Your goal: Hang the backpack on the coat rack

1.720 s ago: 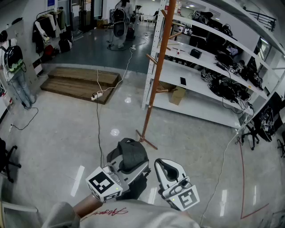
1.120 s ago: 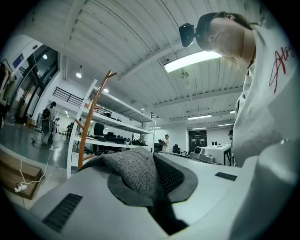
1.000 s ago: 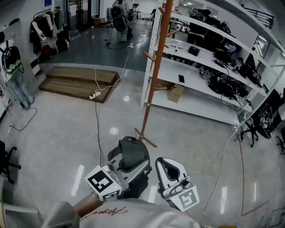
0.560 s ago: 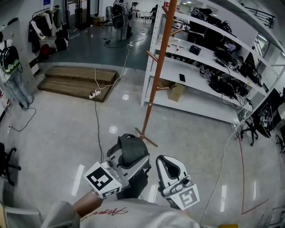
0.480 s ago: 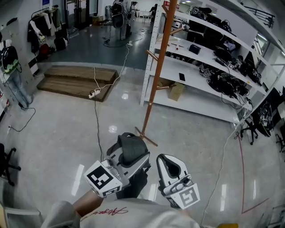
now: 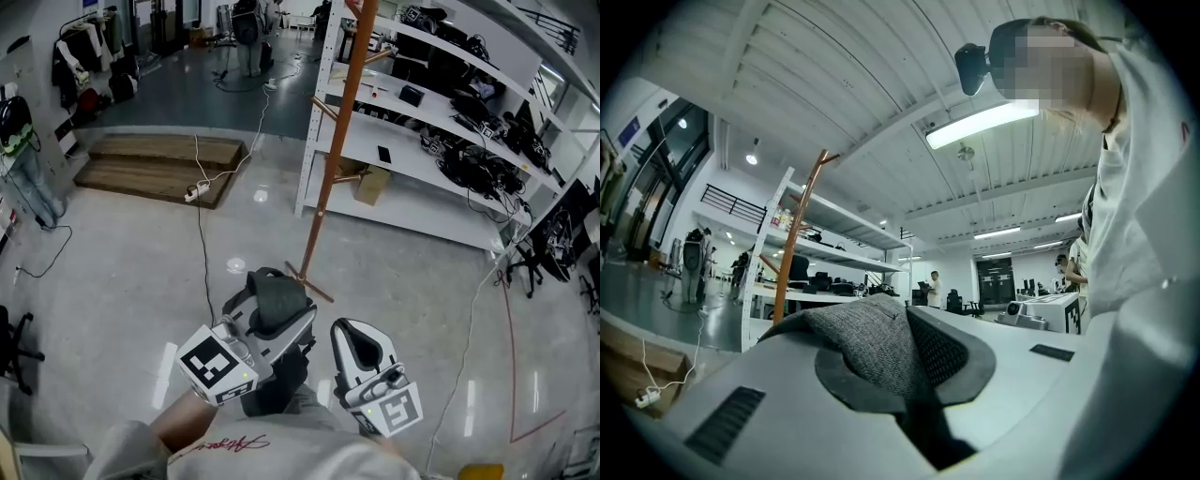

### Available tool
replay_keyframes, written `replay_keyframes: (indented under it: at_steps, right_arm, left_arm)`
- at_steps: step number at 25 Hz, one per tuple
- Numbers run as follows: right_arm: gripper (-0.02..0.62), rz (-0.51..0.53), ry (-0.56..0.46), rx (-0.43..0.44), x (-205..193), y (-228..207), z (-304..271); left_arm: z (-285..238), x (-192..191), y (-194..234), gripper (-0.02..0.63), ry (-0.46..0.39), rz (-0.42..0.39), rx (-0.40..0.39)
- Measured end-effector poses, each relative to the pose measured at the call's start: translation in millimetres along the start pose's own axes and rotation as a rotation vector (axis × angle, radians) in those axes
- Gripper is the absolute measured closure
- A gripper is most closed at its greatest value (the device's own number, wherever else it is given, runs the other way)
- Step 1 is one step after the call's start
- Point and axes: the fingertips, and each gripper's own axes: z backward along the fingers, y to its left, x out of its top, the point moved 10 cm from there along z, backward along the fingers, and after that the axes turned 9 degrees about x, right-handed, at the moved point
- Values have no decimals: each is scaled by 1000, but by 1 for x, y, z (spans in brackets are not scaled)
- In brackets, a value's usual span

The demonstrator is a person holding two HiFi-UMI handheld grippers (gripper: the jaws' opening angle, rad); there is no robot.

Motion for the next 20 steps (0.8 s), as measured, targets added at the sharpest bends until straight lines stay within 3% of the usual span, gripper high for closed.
replay_keyframes:
  at_steps: [9,20]
  right_arm:
    - [572,-19,-25,37,-4,-24,-24]
    - [572,-41,-23,82,-28,-94,-58]
  left_arm:
    - [-15,3,32,563,-13,-2,31]
    - [-60,1,95,563,-7,15,89]
